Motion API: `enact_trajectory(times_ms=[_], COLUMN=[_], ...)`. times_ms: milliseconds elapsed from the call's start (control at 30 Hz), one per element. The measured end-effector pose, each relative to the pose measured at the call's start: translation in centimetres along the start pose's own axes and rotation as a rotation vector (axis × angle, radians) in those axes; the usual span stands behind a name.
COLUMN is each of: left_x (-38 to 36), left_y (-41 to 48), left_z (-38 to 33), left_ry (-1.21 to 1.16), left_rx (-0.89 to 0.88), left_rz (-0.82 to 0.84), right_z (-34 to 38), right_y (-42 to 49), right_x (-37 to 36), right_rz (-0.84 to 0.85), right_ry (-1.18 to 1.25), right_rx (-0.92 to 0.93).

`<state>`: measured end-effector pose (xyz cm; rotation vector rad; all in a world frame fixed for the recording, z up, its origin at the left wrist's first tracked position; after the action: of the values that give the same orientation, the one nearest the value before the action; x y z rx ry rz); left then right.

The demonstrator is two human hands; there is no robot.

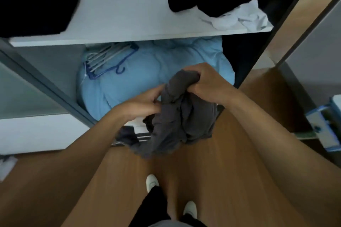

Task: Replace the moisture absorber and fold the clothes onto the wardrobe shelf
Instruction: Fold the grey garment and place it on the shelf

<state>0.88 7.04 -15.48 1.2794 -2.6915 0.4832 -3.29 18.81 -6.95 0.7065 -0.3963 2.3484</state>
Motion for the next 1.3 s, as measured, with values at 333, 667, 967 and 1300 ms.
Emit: enact_trajectory(times_ms=[333, 667, 967, 1300], left_x=[-5.0, -3.7, 3.7, 1.8], left_y=[-5.4, -9.2, -13.6, -13.8], left_z=[-0.3, 0.3, -7.9, -13.2], left_ry=[-0.021, -0.177, 0.443, 0.808], left_rx=[0.270, 0.261, 0.092, -0.020], left_rz=[0.177, 0.008, -0.479, -0.356], right_z=[4.3, 9.4, 1.9, 9.9], right_y=[-3.1, -4.6, -5.1, -3.1], right_x=[-0.8, -0.2, -2.2, -8.4], right_rz=[-0.203, -0.336, -0.028, 0.108], right_ry=[0.253, 0.198, -0.357, -0.226], right_rx=[0.206, 0.338, -0.180, 0.241])
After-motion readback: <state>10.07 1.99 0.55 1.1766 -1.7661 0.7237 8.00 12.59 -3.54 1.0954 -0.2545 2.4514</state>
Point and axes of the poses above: each hand's wrist, its own y-axis towards the middle knuckle, its own x-axis out of the back of the hand, z = x × y, the point moved 9 cm from there along y, towards the middle knuckle, and after that the axes turned 15 degrees about z, right-handed, at the moved point
